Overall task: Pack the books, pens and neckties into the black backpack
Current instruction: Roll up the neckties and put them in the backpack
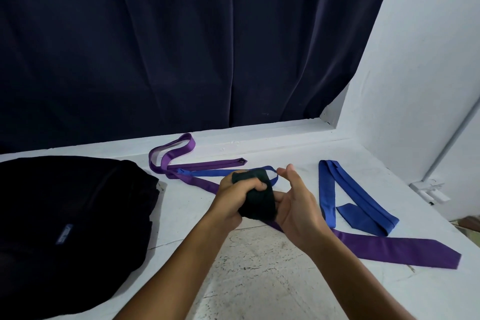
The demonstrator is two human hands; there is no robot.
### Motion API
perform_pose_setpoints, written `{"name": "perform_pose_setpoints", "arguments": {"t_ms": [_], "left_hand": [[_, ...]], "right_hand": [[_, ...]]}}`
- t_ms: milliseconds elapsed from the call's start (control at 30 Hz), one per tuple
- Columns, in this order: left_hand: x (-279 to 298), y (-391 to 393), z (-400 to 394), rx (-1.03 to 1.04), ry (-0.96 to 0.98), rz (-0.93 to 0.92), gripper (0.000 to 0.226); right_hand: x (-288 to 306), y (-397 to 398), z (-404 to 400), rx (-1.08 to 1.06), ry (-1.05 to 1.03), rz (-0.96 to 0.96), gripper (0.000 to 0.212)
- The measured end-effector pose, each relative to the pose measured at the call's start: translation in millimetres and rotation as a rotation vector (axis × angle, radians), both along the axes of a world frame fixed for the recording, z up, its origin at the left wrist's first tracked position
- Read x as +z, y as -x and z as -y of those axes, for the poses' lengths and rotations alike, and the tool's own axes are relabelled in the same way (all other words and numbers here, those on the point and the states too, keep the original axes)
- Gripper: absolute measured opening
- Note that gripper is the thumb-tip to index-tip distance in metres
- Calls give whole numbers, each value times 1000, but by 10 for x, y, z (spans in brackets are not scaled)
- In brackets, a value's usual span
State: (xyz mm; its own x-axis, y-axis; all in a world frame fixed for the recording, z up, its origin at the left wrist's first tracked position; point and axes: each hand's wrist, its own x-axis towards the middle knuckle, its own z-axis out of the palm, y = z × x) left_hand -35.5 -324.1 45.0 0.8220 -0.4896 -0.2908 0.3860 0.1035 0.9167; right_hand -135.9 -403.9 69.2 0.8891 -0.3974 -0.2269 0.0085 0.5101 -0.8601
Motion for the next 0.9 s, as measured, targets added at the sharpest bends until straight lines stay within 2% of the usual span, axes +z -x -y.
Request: {"name": "perform_pose_setpoints", "arguments": {"t_ms": [100,333,467,533,633,700,800,900], "left_hand": [[47,5,8,-6,-2,20,32],[71,45,18,13,-13,82,27],[76,55,29,19,-13,88,29],[68,29,22,21,-25,93,28],[65,-54,-17,-17,-68,125,21],[75,-102,-47,-58,-96,154,21],[61,-111,-61,-70,-135,192,23],[16,-87,-53,-40,-115,197,22]], "right_hand": [[-20,-30,-19,-70,18,24,30],[-167,-90,-59,-218,144,34,17],[-192,-94,-70,-241,155,33,20],[-142,-98,-23,-184,84,-9,33],[-45,-103,178,46,-131,-89,60],[-19,-97,283,172,-201,-121,69],[-60,-82,323,209,-244,-110,67],[-98,-63,266,153,-183,-95,55]]}}
